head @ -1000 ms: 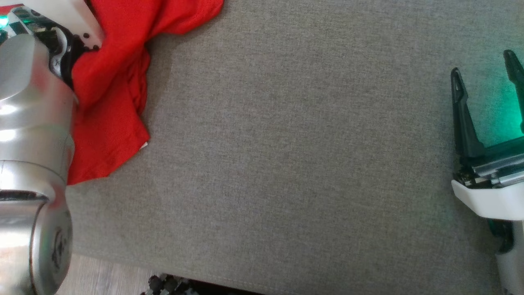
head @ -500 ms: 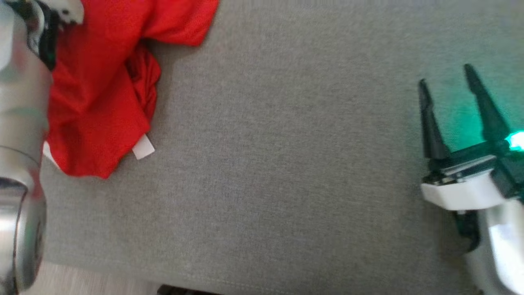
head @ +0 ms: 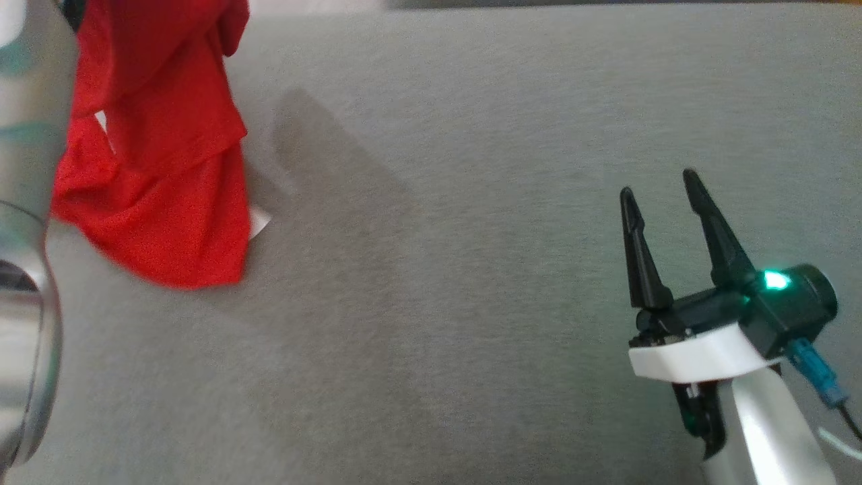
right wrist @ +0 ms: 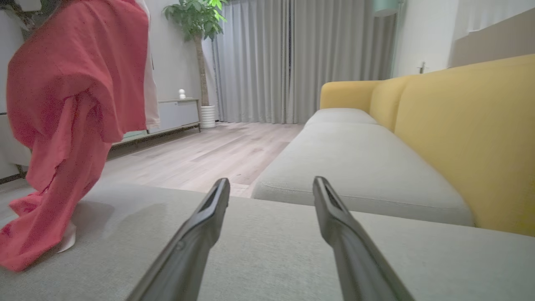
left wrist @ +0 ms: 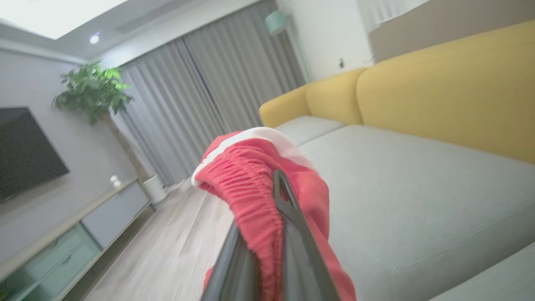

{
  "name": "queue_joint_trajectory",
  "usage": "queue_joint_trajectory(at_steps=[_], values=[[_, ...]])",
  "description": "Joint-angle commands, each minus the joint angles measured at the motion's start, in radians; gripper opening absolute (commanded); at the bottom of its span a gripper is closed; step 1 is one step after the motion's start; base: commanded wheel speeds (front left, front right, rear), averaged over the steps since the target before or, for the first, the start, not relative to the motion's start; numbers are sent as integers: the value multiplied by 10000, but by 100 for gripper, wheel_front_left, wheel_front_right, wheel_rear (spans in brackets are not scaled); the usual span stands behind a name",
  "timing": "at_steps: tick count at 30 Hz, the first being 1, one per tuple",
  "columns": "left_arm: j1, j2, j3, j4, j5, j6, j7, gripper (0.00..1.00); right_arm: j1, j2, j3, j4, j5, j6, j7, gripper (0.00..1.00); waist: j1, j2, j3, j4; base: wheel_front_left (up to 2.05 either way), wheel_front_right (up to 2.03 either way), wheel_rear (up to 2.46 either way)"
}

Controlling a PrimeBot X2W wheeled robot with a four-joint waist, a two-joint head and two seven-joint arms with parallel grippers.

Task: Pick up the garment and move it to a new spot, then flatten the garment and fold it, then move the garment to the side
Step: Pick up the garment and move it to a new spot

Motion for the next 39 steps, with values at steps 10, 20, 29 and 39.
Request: queue_joint_trajectory(at_steps=[10,20,29,39], values=[[-613,-303,-1641,-1719,-1333,18,-20,0,242,232,283,-477,558,-7,20,100,4,-1,-1290,-2693,0,0,0],[3667,-1591,-3366,-3052,-2731,18,-1132,0,363,235,111,-676,909,-7,20,100,4,-1,-705,-3387,0,0,0],[7217,-2046,-3854,-4279,-3138,738,-1633,44,707,236,-254,-591,813,-7,20,100,4,-1,-773,-3078,0,0,0],[7606,-1950,-3807,-5077,-3233,1682,-1633,100,1150,236,-227,-388,619,-7,20,100,4,-1,-1527,-2560,0,0,0]])
